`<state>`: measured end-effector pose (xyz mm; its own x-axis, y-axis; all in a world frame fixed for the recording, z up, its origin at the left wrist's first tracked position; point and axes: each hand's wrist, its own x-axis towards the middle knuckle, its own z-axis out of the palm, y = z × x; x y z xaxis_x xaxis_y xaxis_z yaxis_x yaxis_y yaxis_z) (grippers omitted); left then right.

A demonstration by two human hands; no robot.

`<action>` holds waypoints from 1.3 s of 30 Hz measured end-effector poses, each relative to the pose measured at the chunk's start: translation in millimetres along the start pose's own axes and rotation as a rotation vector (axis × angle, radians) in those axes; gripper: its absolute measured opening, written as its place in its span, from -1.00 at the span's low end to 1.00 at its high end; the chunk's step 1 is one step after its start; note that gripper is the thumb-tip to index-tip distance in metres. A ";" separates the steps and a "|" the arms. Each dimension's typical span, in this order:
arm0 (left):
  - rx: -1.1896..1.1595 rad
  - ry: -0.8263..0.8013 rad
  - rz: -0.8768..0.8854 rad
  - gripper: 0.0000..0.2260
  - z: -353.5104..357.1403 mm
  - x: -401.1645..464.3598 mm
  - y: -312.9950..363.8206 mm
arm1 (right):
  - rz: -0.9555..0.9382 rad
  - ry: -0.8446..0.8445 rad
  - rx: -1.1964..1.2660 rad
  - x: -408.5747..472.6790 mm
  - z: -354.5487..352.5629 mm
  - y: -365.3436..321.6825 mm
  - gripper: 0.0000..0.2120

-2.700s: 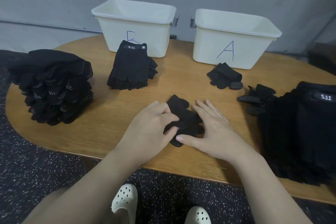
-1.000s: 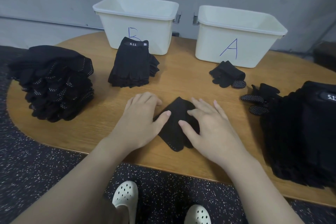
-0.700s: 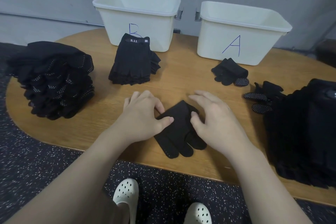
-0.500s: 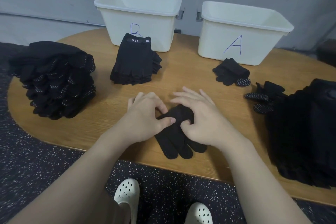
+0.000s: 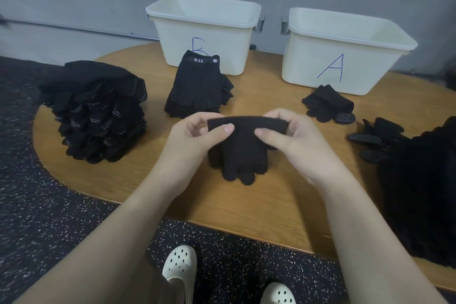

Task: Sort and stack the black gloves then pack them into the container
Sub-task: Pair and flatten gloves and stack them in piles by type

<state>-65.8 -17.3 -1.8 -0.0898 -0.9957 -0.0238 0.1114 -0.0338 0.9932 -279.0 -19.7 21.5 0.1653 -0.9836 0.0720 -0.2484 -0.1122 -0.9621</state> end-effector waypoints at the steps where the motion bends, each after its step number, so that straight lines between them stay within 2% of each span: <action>1: -0.041 -0.039 -0.019 -0.68 -2.7 0.5 0.1 | 0.001 0.030 0.065 1.5 2.4 -1.8 -0.92; 4: -0.009 -0.100 -0.039 -0.67 -3.7 -1.9 1.0 | 0.015 0.082 0.171 5.6 10.8 -7.9 -0.94; 10: 0.097 0.017 0.077 -0.81 -15.1 -7.1 4.0 | 0.010 0.093 0.266 15.0 28.8 -18.7 -0.96; 13: 0.089 0.085 0.167 -0.88 -26.6 -9.9 4.3 | 0.019 0.019 0.319 19.4 35.0 -23.7 -0.90; 16: 0.121 0.133 0.237 -0.91 -34.9 -13.1 5.9 | 0.015 -0.108 0.239 23.3 40.7 -29.1 -0.76; 18: 0.133 0.155 0.263 -0.91 -38.8 -15.8 10.5 | -0.014 -0.130 0.217 26.5 46.6 -32.7 -0.75; 23: 0.142 0.261 0.281 -0.90 -46.1 -25.5 33.2 | -0.084 -0.076 0.318 35.7 71.2 -43.5 -0.75; 28: 0.476 0.447 0.455 -0.96 -73.2 -37.0 61.4 | -0.116 -0.025 0.436 47.3 109.6 -58.8 -0.72; 33: 0.586 0.617 0.527 -0.96 -105.9 -43.8 85.1 | -0.177 -0.025 0.557 60.1 157.0 -80.0 -0.75; 35: 0.587 0.629 0.544 -0.94 -119.4 -42.8 94.3 | -0.221 0.001 0.548 66.6 172.8 -89.2 -0.74; 39: 0.644 0.607 0.519 -0.85 -145.0 -29.5 107.9 | -0.310 0.152 0.368 82.0 200.8 -99.6 -0.79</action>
<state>92.4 -4.1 89.6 0.3535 -0.7564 0.5504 -0.5748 0.2886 0.7658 -49.1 -60.8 70.5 0.0308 -0.9242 0.3807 0.1478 -0.3724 -0.9162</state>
